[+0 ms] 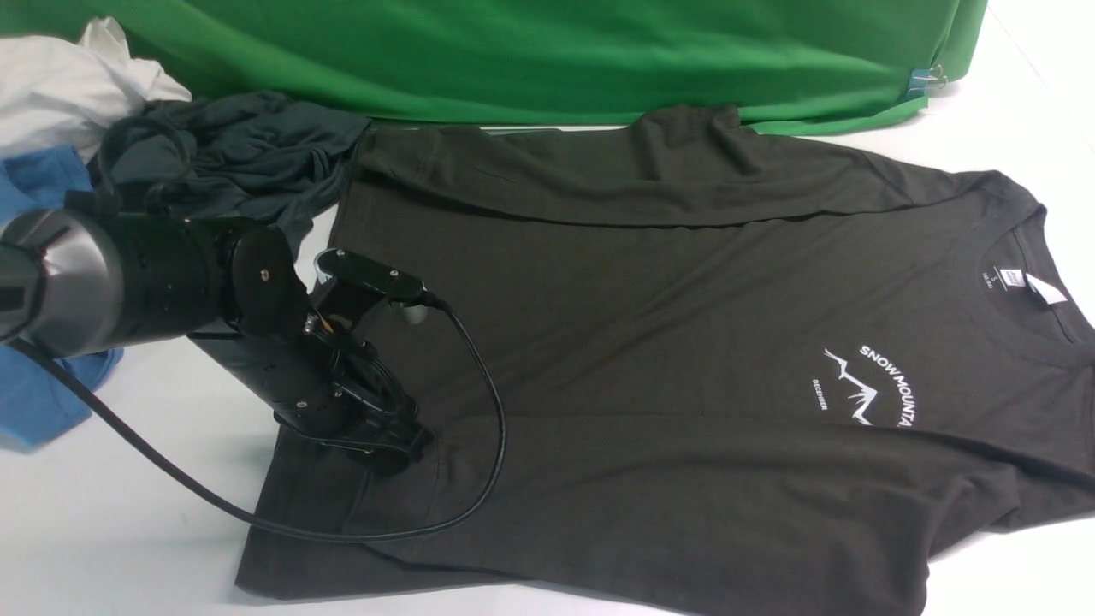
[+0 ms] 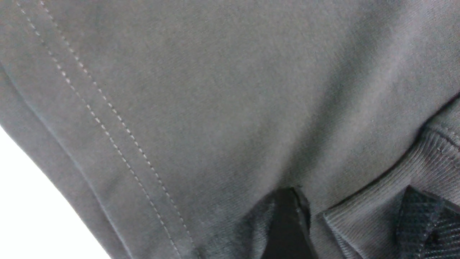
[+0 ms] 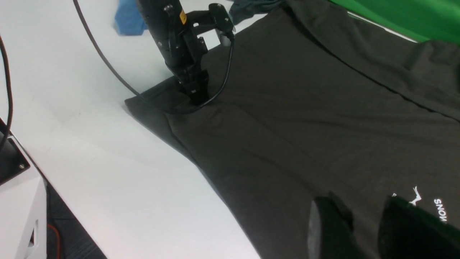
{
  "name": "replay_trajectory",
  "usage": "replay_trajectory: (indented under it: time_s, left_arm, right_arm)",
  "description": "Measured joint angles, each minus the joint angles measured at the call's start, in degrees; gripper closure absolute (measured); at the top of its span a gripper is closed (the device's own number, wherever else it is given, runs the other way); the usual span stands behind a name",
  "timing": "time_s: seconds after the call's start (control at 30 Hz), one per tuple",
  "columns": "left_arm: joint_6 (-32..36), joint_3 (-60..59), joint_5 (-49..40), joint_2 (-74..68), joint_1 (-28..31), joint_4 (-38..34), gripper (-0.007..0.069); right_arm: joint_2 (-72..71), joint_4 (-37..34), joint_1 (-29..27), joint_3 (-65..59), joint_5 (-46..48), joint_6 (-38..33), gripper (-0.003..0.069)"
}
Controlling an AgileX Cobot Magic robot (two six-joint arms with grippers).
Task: Fold a long-sleeved shirt on a white desktop.
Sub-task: 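Grasp the left edge of the dark T-shirt lying flat on the table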
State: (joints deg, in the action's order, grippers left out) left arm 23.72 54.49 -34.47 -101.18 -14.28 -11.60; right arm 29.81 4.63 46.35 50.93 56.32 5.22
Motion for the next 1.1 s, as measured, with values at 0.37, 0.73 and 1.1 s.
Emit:
replay_trajectory:
  time_s: [0.37,0.73,1.1]
  left_arm:
    - [0.0,0.0,-0.6,-0.1,0.0,-2.3,0.0391]
    - [0.6,0.0,-1.3,-0.2,0.0,-3.1,0.0508]
    - [2.0,0.0,-3.6,1.3,0.0,-1.5,0.0557]
  right_arm:
    - [0.0,0.0,0.0,0.0,0.0,0.1,0.0459]
    - [0.0,0.0,0.0,0.0,0.0,0.1,0.0455]
    - [0.0,0.0,0.0,0.0,0.1,0.1,0.0449]
